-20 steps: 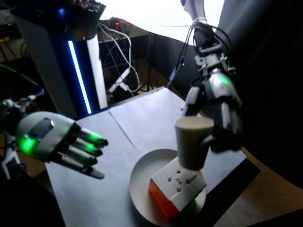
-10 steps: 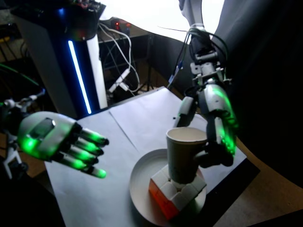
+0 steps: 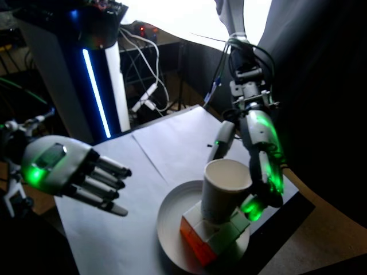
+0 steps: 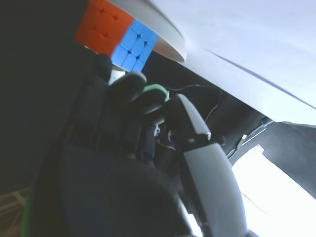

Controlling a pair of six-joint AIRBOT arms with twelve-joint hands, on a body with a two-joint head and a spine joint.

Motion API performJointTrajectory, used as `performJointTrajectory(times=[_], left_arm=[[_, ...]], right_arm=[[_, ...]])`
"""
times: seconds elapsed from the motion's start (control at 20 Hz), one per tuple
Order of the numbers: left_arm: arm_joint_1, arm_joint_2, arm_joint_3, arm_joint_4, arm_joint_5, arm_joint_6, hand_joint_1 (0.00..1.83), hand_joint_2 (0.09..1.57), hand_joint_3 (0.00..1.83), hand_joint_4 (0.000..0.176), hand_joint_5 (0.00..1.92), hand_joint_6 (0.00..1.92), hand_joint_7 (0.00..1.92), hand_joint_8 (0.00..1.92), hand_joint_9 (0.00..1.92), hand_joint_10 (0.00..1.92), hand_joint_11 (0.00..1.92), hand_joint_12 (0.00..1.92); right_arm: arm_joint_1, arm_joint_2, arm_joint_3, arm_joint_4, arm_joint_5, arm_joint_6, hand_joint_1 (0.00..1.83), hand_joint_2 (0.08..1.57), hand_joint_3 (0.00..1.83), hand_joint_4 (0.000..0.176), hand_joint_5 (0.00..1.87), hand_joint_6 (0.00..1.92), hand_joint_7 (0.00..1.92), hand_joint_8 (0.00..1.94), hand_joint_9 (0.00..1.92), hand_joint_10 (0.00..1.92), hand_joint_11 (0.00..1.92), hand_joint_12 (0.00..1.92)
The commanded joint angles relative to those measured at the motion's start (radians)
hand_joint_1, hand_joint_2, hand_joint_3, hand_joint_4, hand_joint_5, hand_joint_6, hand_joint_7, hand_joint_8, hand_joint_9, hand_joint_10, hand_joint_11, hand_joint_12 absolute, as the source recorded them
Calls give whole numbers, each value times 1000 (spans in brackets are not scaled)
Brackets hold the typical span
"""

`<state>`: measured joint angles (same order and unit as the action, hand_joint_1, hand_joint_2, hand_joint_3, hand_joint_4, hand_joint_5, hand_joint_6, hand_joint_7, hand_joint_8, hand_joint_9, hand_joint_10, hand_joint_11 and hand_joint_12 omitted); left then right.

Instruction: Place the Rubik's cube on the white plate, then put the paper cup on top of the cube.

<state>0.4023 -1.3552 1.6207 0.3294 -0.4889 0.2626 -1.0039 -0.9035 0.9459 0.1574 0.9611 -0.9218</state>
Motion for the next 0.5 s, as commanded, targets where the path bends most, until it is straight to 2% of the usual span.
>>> performJointTrajectory(times=[0.0, 0.05, 0.1, 0.15, 0.2, 0.25, 0.3, 0.4, 0.45], left_arm=[[-9, -3, 5, -24, -101, -9, 822, 1189, 0, 0, 223, 383, 351, 141, 168, 820, 75, 1587], [-9, -3, 5, -22, -100, -9, 822, 1192, 0, 0, 218, 341, 360, 87, 160, 732, 13, 1588], [-9, -3, 5, -22, -100, -9, 799, 1197, 0, 0, 234, 201, 338, 25, 172, 622, 0, 1535], [-9, -3, 5, -21, -98, -9, 797, 1197, 0, 0, 254, 149, 338, 12, 183, 588, 0, 1524], [-9, -3, 5, -21, -97, -9, 786, 1212, 1, 0, 231, 45, 219, 2, 152, 344, 0, 1345], [-9, -3, 5, -21, -96, -9, 756, 1222, 1, 24, 197, 10, 146, 0, 106, 193, 0, 1175], [-9, -3, 6, -21, -96, -9, 738, 1238, 4, 32, 115, 0, 69, 0, 56, 113, 0, 1100], [-9, -3, 7, -16, -92, -9, 724, 1229, 0, 59, 65, 0, 3, 0, 23, 48, 0, 999], [-9, -3, 8, -13, -89, -8, 748, 1218, 0, 67, 58, 4, 0, 0, 1, 1, 0, 506]], right_arm=[[5, -1, 3, -2, 126, -2, 1009, 1420, 1, 0, 385, 1758, 577, 1768, 488, 1857, 524, 1921], [5, -1, 3, -2, 126, -2, 990, 1431, 3, 0, 375, 1792, 553, 1774, 480, 1841, 522, 1921], [5, -1, 3, -2, 126, -2, 1003, 1433, 2, 0, 357, 1778, 565, 1789, 464, 1822, 522, 1921], [5, -1, 3, -2, 126, -2, 1003, 1434, 2, 0, 355, 1778, 565, 1791, 463, 1820, 524, 1921], [5, -1, 3, -2, 126, -2, 1000, 1430, 0, 0, 368, 1779, 567, 1774, 478, 1817, 557, 1921], [5, -1, 3, -2, 126, -2, 1002, 1426, 0, 0, 374, 1777, 573, 1761, 490, 1821, 529, 1921], [5, -1, 3, -2, 126, -2, 997, 1430, 1, 0, 374, 1787, 560, 1768, 473, 1823, 540, 1921], [5, -1, 3, -1, 126, -2, 1005, 1428, 0, 0, 379, 1761, 560, 1781, 464, 1813, 528, 1921], [5, -1, 3, -1, 126, -2, 1023, 1421, 0, 0, 366, 1755, 592, 1758, 489, 1803, 538, 1921]])
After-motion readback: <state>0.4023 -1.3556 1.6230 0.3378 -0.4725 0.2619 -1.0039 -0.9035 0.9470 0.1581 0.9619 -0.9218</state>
